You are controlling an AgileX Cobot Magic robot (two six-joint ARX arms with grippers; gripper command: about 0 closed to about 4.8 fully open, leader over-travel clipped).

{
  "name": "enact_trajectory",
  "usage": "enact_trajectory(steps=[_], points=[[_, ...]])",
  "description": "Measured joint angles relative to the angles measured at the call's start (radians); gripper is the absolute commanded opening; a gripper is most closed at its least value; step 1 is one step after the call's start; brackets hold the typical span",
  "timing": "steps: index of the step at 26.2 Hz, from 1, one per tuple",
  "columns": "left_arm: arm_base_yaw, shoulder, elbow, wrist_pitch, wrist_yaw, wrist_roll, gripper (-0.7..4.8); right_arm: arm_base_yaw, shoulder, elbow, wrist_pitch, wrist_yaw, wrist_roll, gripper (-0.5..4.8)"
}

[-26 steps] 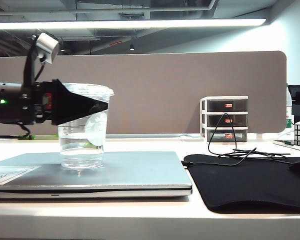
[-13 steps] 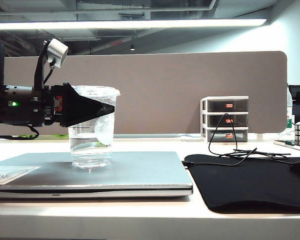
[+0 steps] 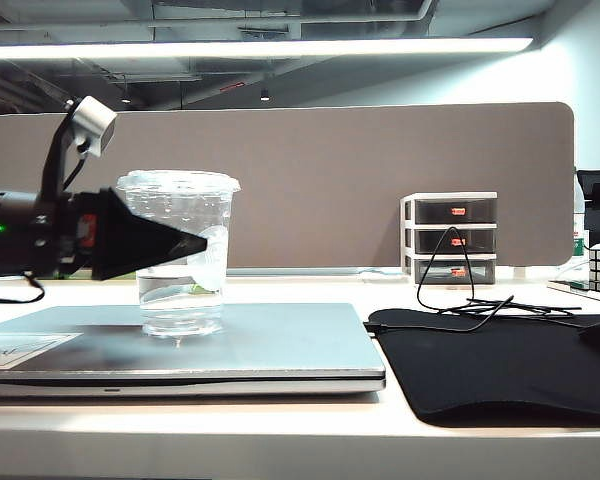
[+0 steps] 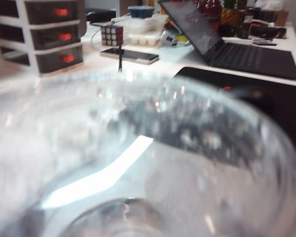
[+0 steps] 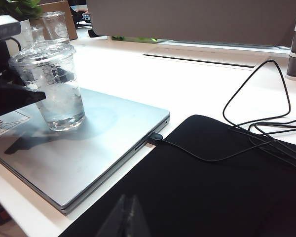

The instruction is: Pick up the coffee cup and place it over the laptop.

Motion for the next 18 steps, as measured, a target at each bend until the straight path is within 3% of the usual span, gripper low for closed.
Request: enact_trajectory(steps=[5, 10, 18], points=[[0.024, 0.0, -0.097, 0.029, -0.016, 0.03, 4.79, 0.0, 0.0, 0.0, 0.0, -0.009, 0.0, -0.06], [0.027, -0.003, -0.192, 0.161, -0.069, 0.033, 4.79, 0.0, 0.0, 0.0, 0.007, -0.016, 0.0, -0.06], [0.074, -0.136, -0.305, 0.162, -0.198, 0.063, 4.79, 0.0, 0.0, 0.0, 0.01, -0.023, 0.0, -0.06]])
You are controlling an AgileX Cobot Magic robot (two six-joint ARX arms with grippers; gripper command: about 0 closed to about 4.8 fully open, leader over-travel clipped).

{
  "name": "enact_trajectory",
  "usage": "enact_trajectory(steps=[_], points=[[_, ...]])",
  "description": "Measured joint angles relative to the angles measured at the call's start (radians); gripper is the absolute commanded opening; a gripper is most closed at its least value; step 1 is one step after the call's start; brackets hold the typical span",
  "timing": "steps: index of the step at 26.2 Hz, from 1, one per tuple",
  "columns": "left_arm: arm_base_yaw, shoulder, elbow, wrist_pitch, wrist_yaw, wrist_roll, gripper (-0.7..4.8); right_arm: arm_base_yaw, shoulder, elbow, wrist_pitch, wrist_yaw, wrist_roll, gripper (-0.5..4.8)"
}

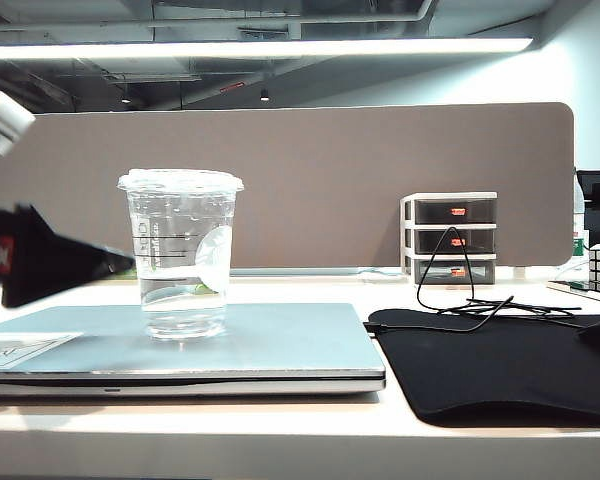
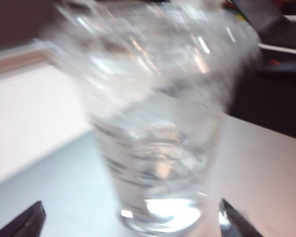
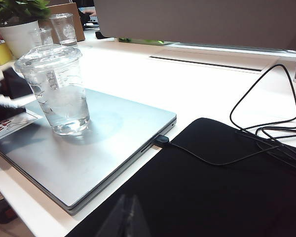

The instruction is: Pick up the coffee cup and place it over the laptop.

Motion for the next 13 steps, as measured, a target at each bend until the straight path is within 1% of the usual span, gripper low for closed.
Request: enact_trajectory(steps=[2, 3, 5, 8, 9, 10, 11, 12, 13], points=[[0.01, -0.092, -0.031, 0.0, -0.052, -0.021, 4.79, 0.0, 0.0, 0.0, 0.0, 0.0, 0.0, -0.06], [0.013, -0.133, -0.047, 0.0, -0.067, -0.032, 4.64, 0.0, 0.0, 0.0, 0.0, 0.0, 0.0, -0.06], [0.025, -0.194, -0.068, 0.001, -0.095, -0.054, 4.18, 0.0, 0.0, 0.0, 0.001, 0.002, 0.0, -0.06], [0.032, -0.28, -0.106, 0.001, -0.149, -0.083, 3.24, 0.0, 0.0, 0.0, 0.005, 0.02, 0.0, -0.06], [0.031, -0.306, -0.122, 0.002, -0.162, -0.106, 2.08, 0.0, 0.0, 0.0, 0.005, 0.025, 0.0, -0.06], [0.031, -0.343, -0.154, 0.002, -0.174, -0.162, 0.98, 0.0, 0.0, 0.0, 0.005, 0.035, 0.0, -0.06], [0.031, -0.362, -0.17, 0.001, -0.176, -0.192, -0.07, 0.0, 0.0, 0.0, 0.005, 0.054, 0.0, -0.06], [0.031, -0.397, -0.17, -0.012, -0.149, -0.249, -0.06, 0.0, 0.0, 0.0, 0.007, 0.081, 0.002, -0.06], [0.031, -0.408, -0.169, -0.009, -0.135, -0.27, -0.05, 0.0, 0.0, 0.0, 0.006, 0.104, 0.002, -0.06]])
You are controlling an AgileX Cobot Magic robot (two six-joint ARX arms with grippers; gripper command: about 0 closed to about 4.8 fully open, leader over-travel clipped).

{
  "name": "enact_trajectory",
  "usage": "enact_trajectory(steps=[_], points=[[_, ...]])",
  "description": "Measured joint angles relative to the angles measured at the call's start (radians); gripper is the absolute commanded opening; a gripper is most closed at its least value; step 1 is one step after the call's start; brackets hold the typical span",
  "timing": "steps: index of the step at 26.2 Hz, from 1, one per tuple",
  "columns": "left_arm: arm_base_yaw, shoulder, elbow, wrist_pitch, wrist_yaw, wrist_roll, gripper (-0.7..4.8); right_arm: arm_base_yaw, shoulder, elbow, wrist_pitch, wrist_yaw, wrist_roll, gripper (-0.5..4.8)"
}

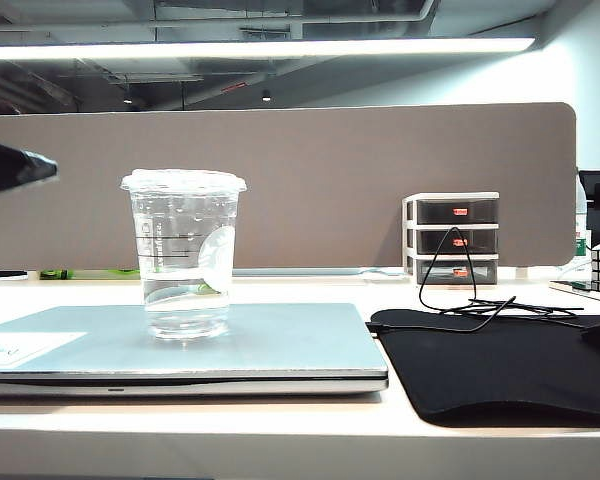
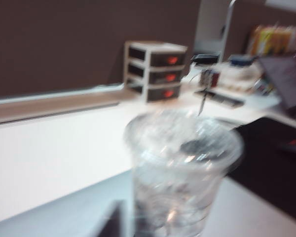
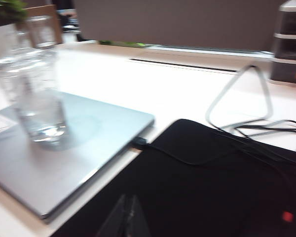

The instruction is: Pick up the coffee cup and place it over the laptop.

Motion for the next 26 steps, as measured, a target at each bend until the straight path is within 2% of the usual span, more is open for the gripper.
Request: enact_trajectory(steps=[2, 10, 17, 26], points=[[0.0, -0.021, 0.0, 0.002, 0.005, -0.027, -0.06, 0.0, 0.0, 0.0, 0.002, 0.035, 0.0, -0.06], [0.013, -0.137, 0.0, 0.003, -0.095, -0.031, -0.05, 0.0, 0.0, 0.0, 0.021, 0.168, 0.001, -0.06], [0.064, -0.179, 0.0, -0.014, -0.125, -0.031, -0.05, 0.0, 0.0, 0.0, 0.021, 0.224, 0.001, -0.06], [0.069, -0.237, 0.0, -0.06, -0.196, -0.031, -0.05, -0.001, 0.0, 0.0, 0.022, 0.313, -0.001, -0.06]])
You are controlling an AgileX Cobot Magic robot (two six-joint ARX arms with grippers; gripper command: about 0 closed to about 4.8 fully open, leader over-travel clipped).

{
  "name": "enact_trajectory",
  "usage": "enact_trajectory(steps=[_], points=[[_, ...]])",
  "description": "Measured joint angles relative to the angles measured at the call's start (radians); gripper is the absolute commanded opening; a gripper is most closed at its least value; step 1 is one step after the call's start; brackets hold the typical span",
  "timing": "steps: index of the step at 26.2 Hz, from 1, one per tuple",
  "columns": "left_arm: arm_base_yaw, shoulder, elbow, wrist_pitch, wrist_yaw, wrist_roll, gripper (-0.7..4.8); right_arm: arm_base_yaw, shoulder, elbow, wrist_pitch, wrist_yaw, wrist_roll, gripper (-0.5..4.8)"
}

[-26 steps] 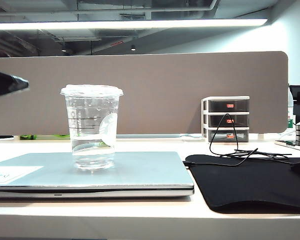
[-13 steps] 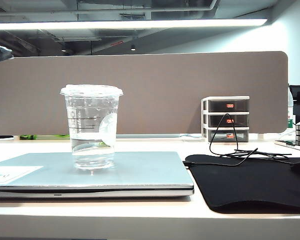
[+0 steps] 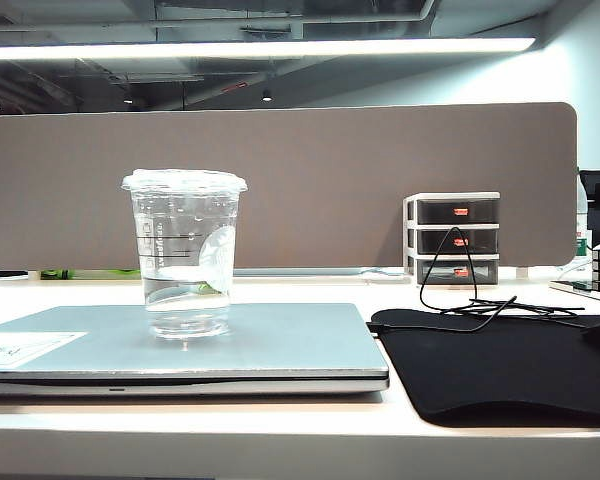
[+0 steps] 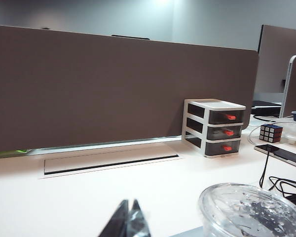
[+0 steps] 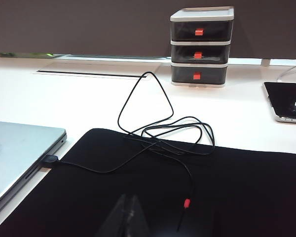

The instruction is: Pick up the coffee cup and place it over the laptop.

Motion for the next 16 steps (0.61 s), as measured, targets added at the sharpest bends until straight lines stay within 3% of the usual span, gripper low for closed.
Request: enact_trajectory(steps=[8, 11, 13, 16], points=[[0.0, -0.167, 0.001, -0.179, -0.063, 0.045, -0.05, 0.0, 0.0, 0.0, 0.047, 0.008, -0.029, -0.06], [0.0, -0.251, 0.01, -0.305, -0.081, 0.045, -0.05, 0.0, 0.0, 0.0, 0.051, 0.01, -0.032, -0.06], [0.0, -0.391, 0.01, -0.479, -0.11, 0.053, -0.05, 0.0, 0.0, 0.0, 0.051, 0.01, -0.032, -0.06], [0.0, -0.49, 0.01, -0.57, -0.151, 0.053, -0.05, 0.0, 0.0, 0.0, 0.051, 0.01, -0.032, -0.06]])
